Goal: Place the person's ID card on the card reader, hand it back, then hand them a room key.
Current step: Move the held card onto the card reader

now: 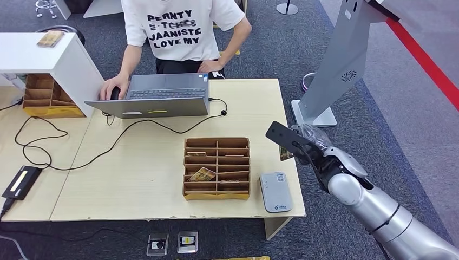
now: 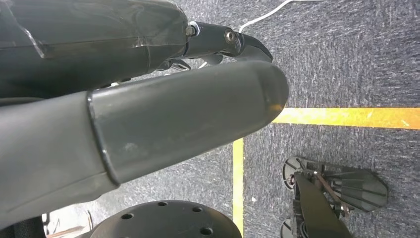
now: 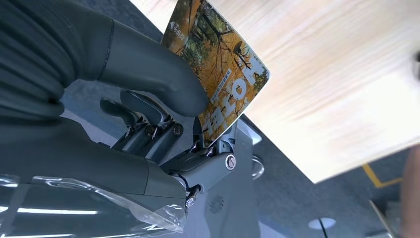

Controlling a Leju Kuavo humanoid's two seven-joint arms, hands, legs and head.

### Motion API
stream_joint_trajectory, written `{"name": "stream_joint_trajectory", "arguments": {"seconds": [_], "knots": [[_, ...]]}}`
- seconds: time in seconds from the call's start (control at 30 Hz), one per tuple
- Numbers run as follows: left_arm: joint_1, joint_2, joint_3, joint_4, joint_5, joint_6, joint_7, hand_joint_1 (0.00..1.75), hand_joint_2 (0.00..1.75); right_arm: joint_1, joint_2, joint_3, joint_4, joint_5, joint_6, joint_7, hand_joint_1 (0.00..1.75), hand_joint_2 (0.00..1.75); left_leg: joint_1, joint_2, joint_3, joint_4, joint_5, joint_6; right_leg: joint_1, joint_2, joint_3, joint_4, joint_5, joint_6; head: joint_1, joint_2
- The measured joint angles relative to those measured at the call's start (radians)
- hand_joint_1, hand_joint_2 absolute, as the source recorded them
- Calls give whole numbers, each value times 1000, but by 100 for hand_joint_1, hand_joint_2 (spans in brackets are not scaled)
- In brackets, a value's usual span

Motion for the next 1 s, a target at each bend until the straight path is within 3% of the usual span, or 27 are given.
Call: {"name": "stream_joint_trajectory", "arguments": {"seconds": [0.33,1.0], "knots": [[0,4,-24,0,2,-2,-8,0,0,-18,31,-1,-121,57,21,-39,175,175,0,0,-1,0,0,0,0,-1,0,0,0,0,0,0],[-4,9,-79,0,6,-22,-14,0,0,-178,245,56,-67,57,63,-190,175,175,0,-2,-4,0,0,0,0,-2,-2,1,0,0,0,0]]}}
